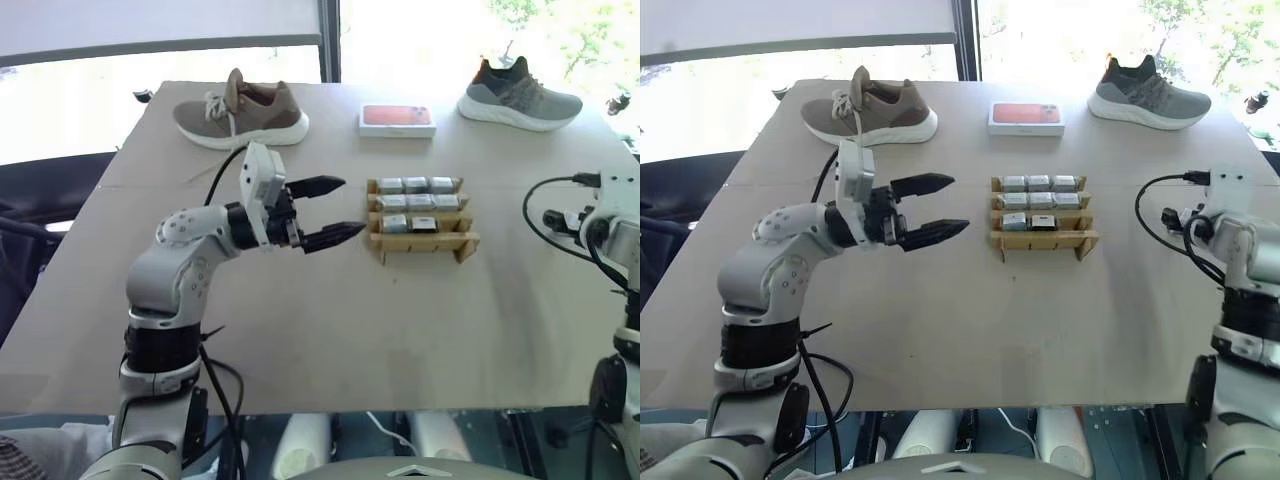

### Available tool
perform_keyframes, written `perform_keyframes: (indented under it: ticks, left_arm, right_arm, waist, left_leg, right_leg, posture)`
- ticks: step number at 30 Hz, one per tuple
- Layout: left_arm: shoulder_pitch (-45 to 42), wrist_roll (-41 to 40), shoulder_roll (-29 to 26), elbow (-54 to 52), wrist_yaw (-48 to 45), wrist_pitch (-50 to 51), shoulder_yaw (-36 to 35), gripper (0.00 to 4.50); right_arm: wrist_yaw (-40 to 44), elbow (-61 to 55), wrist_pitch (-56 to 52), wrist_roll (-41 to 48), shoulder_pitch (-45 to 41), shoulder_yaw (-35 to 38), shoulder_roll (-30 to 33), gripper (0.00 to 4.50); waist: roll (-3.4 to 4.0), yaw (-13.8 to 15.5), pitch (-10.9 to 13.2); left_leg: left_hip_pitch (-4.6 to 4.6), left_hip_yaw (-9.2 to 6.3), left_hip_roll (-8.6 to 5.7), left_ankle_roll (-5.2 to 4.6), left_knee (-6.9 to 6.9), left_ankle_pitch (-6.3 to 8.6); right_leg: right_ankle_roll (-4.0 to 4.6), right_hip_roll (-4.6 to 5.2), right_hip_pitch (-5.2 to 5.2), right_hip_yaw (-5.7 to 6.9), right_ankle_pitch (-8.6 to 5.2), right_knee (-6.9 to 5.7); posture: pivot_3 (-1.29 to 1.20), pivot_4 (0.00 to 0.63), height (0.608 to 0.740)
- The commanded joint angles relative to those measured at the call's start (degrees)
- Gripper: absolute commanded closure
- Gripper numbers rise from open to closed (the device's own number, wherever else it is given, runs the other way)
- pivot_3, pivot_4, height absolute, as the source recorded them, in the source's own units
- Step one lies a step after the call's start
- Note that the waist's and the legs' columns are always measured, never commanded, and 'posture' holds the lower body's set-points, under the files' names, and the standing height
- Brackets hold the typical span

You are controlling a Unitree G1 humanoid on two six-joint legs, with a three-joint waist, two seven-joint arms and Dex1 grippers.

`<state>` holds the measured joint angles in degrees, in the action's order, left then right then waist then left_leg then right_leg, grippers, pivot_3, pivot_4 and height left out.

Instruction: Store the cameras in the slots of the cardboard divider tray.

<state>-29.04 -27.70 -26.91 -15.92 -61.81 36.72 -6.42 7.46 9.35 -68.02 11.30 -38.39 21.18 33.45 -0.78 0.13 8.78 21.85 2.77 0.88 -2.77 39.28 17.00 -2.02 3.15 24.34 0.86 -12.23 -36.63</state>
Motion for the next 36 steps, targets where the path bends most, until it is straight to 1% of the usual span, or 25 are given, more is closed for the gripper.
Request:
perform_keyframes:
  ticks: [1,8,11,14,19,20,25,28,30,32,34,36]
  left_arm:
    - [1.09,-3.71,-1.76,-4.80,0.60,-0.62,-0.72,0.04]
    - [2.17,-9.99,-5.55,-5.40,-1.49,-1.24,-3.04,0.04]
    - [3.16,-11.05,-7.52,-5.68,-2.53,-2.32,-3.46,0.04]
    - [4.63,-11.64,-9.44,-5.19,-3.35,-3.46,-4.25,0.00]
    - [5.93,-11.84,-11.46,-3.58,-4.45,-5.85,-4.78,0.00]
    - [5.94,-11.72,-11.48,-3.43,-4.35,-6.33,-4.73,0.00]
    - [6.19,-11.85,-11.32,-3.31,-3.59,-7.49,-4.23,0.00]
    - [6.56,-11.66,-11.20,-3.09,-3.50,-8.23,-3.95,0.00]
    - [6.48,-11.59,-11.00,-2.82,-3.30,-8.60,-3.61,0.00]
    - [6.48,-11.55,-10.81,-2.54,-3.19,-9.01,-3.34,0.00]
    - [6.85,-11.51,-10.67,-2.35,-3.17,-9.42,-3.21,0.00]
    - [7.57,-11.20,-10.45,-2.47,-3.03,-10.28,-2.97,0.00]
  right_arm:
    - [-1.75,6.36,4.47,-1.41,-3.57,0.53,0.60,0.00]
    - [-2.44,18.72,11.00,-3.22,-8.84,-1.46,0.98,0.00]
    - [-2.04,22.36,12.63,-3.29,-10.49,-1.73,1.03,0.00]
    - [-1.85,24.97,13.88,-3.34,-11.76,-2.11,0.90,0.79]
    - [-1.50,28.19,15.09,-3.31,-13.31,-2.63,1.05,3.27]
    - [-1.30,28.66,15.20,-3.26,-13.50,-2.76,1.15,3.64]
    - [0.42,28.38,13.97,-3.60,-13.26,-4.38,2.43,3.64]
    - [1.86,26.47,12.95,-3.89,-12.65,-5.92,3.56,3.64]
    - [4.20,23.29,13.13,-4.57,-11.47,-8.61,4.74,3.64]
    - [8.60,16.22,16.59,-3.64,-8.57,-10.48,5.18,3.64]
    - [16.11,7.18,23.91,-0.85,-4.26,-11.38,5.14,3.64]
    - [23.73,-0.72,29.81,-0.30,-0.06,-14.78,6.75,3.64]
  waist:
    - [0.00,-0.07,0.00]
    - [0.01,-0.90,0.00]
    - [0.01,-1.06,0.00]
    - [0.01,-1.07,0.00]
    - [0.01,-0.93,0.00]
    - [0.01,-0.91,0.00]
    - [0.02,-0.92,0.01]
    - [0.03,-0.92,0.01]
    - [0.03,-0.87,0.02]
    - [0.03,-0.90,0.02]
    - [0.03,-0.89,0.02]
    - [0.04,-1.10,0.02]
  left_leg:
    - [0.01,-0.01,0.00,0.00,0.01,0.00]
    - [-0.06,0.02,-0.01,0.00,0.03,0.00]
    - [-0.06,0.01,0.02,0.00,0.01,0.00]
    - [-0.05,0.03,0.04,0.00,-0.03,0.00]
    - [-0.03,0.02,0.04,0.00,-0.03,0.00]
    - [-0.04,0.02,0.04,0.00,-0.02,0.00]
    - [-0.01,0.02,0.04,-0.01,-0.03,0.01]
    - [0.00,0.01,0.04,-0.01,-0.06,0.01]
    - [0.01,0.00,0.05,-0.02,-0.06,0.01]
    - [0.02,-0.02,0.05,-0.04,-0.07,0.02]
    - [0.02,-0.01,0.06,-0.06,-0.08,0.04]
    - [0.01,0.01,0.09,-0.09,-0.09,0.06]
  right_leg:
    - [0.00,0.01,0.00,0.01,0.00,0.00]
    - [0.00,-0.02,-0.02,-0.03,0.00,-0.06]
    - [0.00,-0.05,-0.01,-0.02,0.00,-0.05]
    - [0.00,-0.06,-0.01,-0.03,0.00,-0.01]
    - [0.00,-0.05,-0.01,-0.01,0.00,0.01]
    - [0.00,-0.05,-0.01,-0.01,0.00,0.01]
    - [0.00,-0.05,-0.01,-0.01,0.00,0.05]
    - [0.00,-0.04,-0.01,0.00,0.00,0.08]
    - [0.00,-0.04,-0.01,0.02,0.00,0.10]
    - [0.00,-0.04,-0.01,0.03,0.00,0.12]
    - [-0.01,-0.05,-0.01,0.03,0.00,0.13]
    - [-0.01,-0.08,0.00,0.00,0.00,0.14]
  posture:
    - [0.00,0.150,0.740]
    - [0.00,0.150,0.740]
    - [0.00,0.150,0.740]
    - [0.00,0.150,0.740]
    - [0.00,0.150,0.740]
    - [0.00,0.150,0.740]
    - [0.00,0.150,0.740]
    - [0.00,0.150,0.740]
    - [0.00,0.150,0.740]
    - [0.00,0.150,0.740]
    - [0.00,0.150,0.740]
    - [0.00,0.150,0.740]
